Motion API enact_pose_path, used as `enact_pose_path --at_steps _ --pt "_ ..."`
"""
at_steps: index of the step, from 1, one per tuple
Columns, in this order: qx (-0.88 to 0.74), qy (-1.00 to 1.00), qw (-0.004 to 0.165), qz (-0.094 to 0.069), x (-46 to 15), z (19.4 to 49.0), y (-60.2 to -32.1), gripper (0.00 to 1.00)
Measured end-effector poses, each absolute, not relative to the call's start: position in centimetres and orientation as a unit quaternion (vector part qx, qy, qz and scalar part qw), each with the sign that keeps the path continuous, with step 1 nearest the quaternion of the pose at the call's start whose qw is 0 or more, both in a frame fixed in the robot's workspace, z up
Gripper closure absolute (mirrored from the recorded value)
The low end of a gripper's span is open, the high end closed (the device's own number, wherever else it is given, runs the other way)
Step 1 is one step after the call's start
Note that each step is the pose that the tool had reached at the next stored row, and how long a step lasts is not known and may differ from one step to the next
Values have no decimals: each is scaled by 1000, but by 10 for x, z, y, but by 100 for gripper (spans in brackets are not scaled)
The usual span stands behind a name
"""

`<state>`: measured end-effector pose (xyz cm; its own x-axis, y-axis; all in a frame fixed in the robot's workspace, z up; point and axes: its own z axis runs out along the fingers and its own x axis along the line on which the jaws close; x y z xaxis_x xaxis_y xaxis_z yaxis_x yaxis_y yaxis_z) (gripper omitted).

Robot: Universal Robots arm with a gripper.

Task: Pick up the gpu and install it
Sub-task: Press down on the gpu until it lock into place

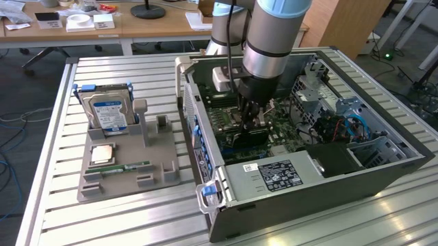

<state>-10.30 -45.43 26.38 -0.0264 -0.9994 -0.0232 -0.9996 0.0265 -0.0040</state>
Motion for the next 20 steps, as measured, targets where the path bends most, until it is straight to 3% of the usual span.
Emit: enact_pose_path --at_steps 20 --pt "-698 716 9 5 -103 263 -453 89"
